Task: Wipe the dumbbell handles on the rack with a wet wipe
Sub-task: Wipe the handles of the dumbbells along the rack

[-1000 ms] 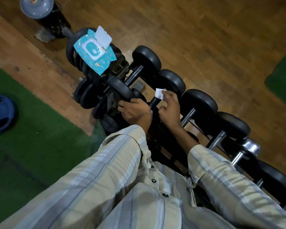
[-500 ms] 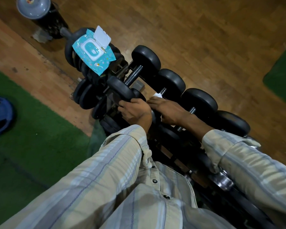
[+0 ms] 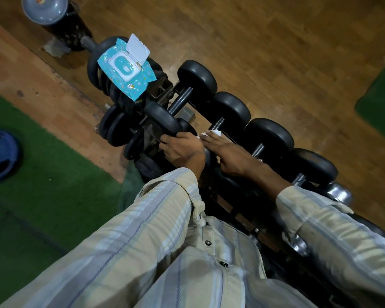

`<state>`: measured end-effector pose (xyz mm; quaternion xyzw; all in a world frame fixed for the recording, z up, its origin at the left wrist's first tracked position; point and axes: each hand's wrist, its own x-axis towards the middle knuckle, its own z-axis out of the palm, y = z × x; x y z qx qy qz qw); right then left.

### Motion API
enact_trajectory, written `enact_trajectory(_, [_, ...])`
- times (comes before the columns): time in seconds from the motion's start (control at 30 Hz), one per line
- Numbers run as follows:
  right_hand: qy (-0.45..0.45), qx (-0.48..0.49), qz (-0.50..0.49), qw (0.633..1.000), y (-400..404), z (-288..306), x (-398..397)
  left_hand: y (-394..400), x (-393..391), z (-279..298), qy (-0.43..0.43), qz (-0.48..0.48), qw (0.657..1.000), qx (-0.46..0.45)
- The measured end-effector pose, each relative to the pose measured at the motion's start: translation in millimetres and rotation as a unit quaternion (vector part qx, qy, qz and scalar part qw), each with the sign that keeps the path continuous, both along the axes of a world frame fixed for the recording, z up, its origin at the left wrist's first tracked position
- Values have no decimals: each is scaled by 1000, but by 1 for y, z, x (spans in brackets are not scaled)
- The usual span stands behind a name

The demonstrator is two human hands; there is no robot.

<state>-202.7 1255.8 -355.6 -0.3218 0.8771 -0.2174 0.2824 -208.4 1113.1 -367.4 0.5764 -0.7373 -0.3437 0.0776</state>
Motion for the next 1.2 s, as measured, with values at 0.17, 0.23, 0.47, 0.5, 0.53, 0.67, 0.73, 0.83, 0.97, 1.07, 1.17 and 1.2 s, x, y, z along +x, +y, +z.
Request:
enact_trajectory(0.17, [-60, -71, -167, 982, 3, -2, 18, -1, 0, -3, -10, -5, 1000, 2])
enact_trajectory(0.23, [-119, -88, -253, 956, -7, -1, 20, -2, 1, -5, -13, -9, 1000, 5])
enact_trajectory(0.47, [-302, -234, -583, 717, -48, -9, -14, -1, 1, -4, -13, -15, 1000, 5])
enact_trajectory(0.5, [-315, -285, -626, 654, -48, -8, -21, -1, 2, -4, -13, -16, 1000, 9])
enact_trajectory(0.53, [-332, -330, -655, 593, -45, -7, -26, -1, 2, -3, -12, -16, 1000, 13])
enact_trajectory(0.67, [-381, -407, -693, 457, -32, -2, -35, 0, 3, -3, -8, -16, 1000, 9])
enact_trajectory(0.73, [-401, -377, -704, 448, -32, -7, -37, 0, 2, -4, -6, -14, 1000, 6])
enact_trajectory(0.83, [-431, -352, -680, 478, -37, 2, -33, -1, 1, -5, -11, -11, 1000, 0])
enact_trajectory(0.97, [-451, -325, -679, 480, -50, 25, -23, -2, 1, -5, -11, -13, 1000, 4])
enact_trajectory(1.07, [-429, -291, -691, 503, -51, 12, -19, -4, 2, -6, -21, -20, 1000, -4])
enact_trajectory(1.17, [-417, -234, -690, 544, -47, -5, -20, -5, 2, -5, -19, -21, 1000, 7])
enact_trajectory(1.2, [-431, -218, -681, 550, -45, -13, -20, -5, 3, -4, -21, -23, 999, 10])
